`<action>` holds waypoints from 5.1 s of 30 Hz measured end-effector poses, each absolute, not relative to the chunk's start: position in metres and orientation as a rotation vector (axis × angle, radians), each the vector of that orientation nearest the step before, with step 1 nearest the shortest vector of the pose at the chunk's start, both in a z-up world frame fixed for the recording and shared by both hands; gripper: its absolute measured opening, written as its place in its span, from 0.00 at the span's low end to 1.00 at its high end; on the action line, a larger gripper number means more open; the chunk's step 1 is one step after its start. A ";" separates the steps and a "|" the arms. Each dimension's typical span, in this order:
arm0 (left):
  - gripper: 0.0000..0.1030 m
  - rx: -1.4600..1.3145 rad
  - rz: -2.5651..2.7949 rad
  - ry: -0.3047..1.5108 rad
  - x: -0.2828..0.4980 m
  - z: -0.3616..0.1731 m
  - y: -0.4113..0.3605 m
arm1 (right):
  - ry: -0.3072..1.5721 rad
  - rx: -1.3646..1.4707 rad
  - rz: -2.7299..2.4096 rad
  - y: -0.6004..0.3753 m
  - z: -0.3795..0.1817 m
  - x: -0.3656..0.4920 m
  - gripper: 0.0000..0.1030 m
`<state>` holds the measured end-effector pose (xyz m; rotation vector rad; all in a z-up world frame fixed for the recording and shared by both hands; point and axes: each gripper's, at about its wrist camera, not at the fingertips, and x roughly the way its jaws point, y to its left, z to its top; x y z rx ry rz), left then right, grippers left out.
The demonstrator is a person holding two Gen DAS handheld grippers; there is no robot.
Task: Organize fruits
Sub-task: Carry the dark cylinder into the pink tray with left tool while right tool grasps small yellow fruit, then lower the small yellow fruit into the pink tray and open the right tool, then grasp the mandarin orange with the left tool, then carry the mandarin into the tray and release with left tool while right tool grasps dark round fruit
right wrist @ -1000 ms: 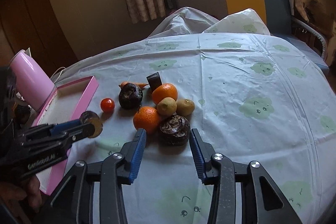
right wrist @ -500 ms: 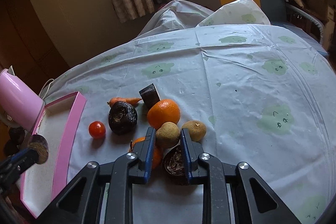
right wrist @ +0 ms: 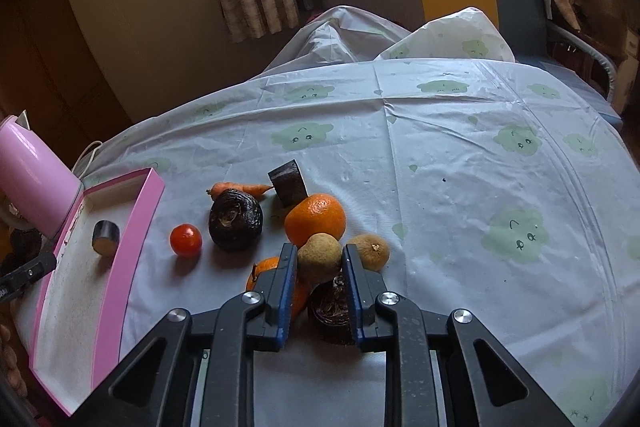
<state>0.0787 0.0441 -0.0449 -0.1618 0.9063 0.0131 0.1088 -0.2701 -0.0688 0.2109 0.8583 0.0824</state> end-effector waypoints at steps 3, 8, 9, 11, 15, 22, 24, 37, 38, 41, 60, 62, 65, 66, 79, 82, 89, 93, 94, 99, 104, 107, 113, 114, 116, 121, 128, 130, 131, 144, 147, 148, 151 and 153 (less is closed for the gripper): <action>0.48 -0.173 0.000 0.914 0.069 -0.047 0.042 | 0.839 0.204 0.086 -0.269 -0.062 0.104 0.22; 0.48 -0.165 0.004 0.914 0.058 -0.048 0.041 | 0.793 0.193 0.125 -0.260 -0.042 0.094 0.22; 0.48 -0.160 0.008 0.912 0.055 -0.047 0.041 | 0.784 0.189 0.145 -0.256 -0.038 0.091 0.22; 0.48 -0.164 0.009 0.911 0.052 -0.047 0.044 | 0.778 0.184 0.204 -0.244 -0.030 0.086 0.22; 0.48 -0.170 0.015 0.907 0.047 -0.047 0.048 | 0.790 0.155 0.333 -0.211 -0.024 0.077 0.22; 0.48 -0.201 0.018 0.906 0.041 -0.049 0.060 | 0.836 0.100 0.527 -0.144 -0.028 0.066 0.22; 0.48 -0.212 0.020 0.908 0.040 -0.051 0.064 | 0.852 0.091 0.562 -0.129 -0.030 0.067 0.22; 0.48 -0.263 0.057 0.920 0.032 -0.056 0.083 | 0.910 0.084 0.599 -0.083 -0.044 0.085 0.31; 0.48 -0.264 0.056 0.922 0.032 -0.057 0.083 | 0.912 0.084 0.593 -0.083 -0.045 0.084 0.31; 0.48 -0.259 0.041 0.923 0.032 -0.058 0.078 | 0.903 0.073 0.551 -0.093 -0.045 0.077 0.33; 0.48 -0.175 -0.137 0.952 0.033 -0.053 0.013 | 0.922 0.219 0.185 -0.239 -0.069 0.047 0.44; 0.48 -0.158 -0.169 0.955 0.033 -0.053 0.004 | 0.922 0.237 0.153 -0.251 -0.070 0.047 0.44; 0.48 -0.135 -0.203 0.951 0.036 -0.050 -0.009 | 0.918 0.245 0.116 -0.265 -0.072 0.046 0.44; 0.48 -0.128 -0.222 0.948 0.037 -0.049 -0.015 | 0.917 0.245 0.105 -0.269 -0.072 0.045 0.44; 0.48 -0.116 -0.428 1.012 0.074 -0.057 -0.098 | 0.915 0.275 -0.013 -0.312 -0.081 0.041 0.44; 0.48 -0.116 -0.444 1.011 0.087 -0.058 -0.117 | 0.903 0.279 -0.026 -0.318 -0.078 0.040 0.44; 0.48 -0.091 -0.467 1.037 0.110 -0.069 -0.152 | 0.905 0.295 -0.034 -0.329 -0.084 0.042 0.44; 0.48 -0.104 -0.463 1.051 0.122 -0.074 -0.160 | 0.908 0.300 -0.031 -0.332 -0.087 0.042 0.44; 0.48 -0.110 -0.457 1.055 0.126 -0.076 -0.161 | 0.906 0.301 -0.031 -0.333 -0.087 0.042 0.44; 0.48 -0.163 -0.450 1.112 0.143 -0.094 -0.163 | 0.904 0.296 -0.026 -0.333 -0.088 0.042 0.45; 0.40 -0.226 -0.474 1.125 0.152 -0.100 -0.157 | 0.909 0.303 -0.027 -0.334 -0.090 0.043 0.46; 0.38 -0.226 -0.502 1.103 0.147 -0.100 -0.153 | 0.916 0.307 -0.026 -0.333 -0.092 0.044 0.46; 0.38 -0.106 -0.432 1.057 0.125 -0.092 -0.141 | 0.918 0.300 -0.007 -0.328 -0.093 0.046 0.46; 0.38 -0.080 -0.418 1.045 0.118 -0.091 -0.138 | 0.915 0.294 0.000 -0.326 -0.092 0.046 0.45; 0.38 -0.039 -0.398 1.022 0.103 -0.090 -0.132 | 0.910 0.275 0.010 -0.322 -0.089 0.047 0.46; 0.38 -0.013 -0.379 0.964 0.075 -0.091 -0.118 | 0.905 0.274 0.049 -0.315 -0.086 0.050 0.46; 0.38 -0.078 -0.399 0.973 0.079 -0.099 -0.115 | 0.915 0.274 0.104 -0.301 -0.084 0.063 0.46; 0.38 -0.080 -0.402 0.975 0.079 -0.099 -0.115 | 0.917 0.262 0.117 -0.294 -0.084 0.069 0.48; 0.38 -0.082 -0.404 0.976 0.080 -0.099 -0.115 | 0.917 0.257 0.126 -0.291 -0.084 0.072 0.52; 0.37 -0.112 -0.403 0.990 0.076 -0.094 -0.108 | 0.916 0.073 0.072 -0.264 -0.100 0.094 0.40; 0.37 -0.113 -0.399 0.990 0.072 -0.087 -0.104 | 0.927 0.072 0.090 -0.267 -0.102 0.095 0.41; 0.37 -0.116 -0.396 0.986 0.071 -0.083 -0.102 | 0.933 0.086 0.095 -0.269 -0.102 0.096 0.41; 0.37 -0.131 -0.379 0.976 0.067 -0.071 -0.090 | 0.926 0.101 0.102 -0.270 -0.103 0.094 0.41; 0.37 -0.148 -0.359 0.970 0.065 -0.062 -0.079 | 0.915 0.081 0.092 -0.266 -0.104 0.093 0.41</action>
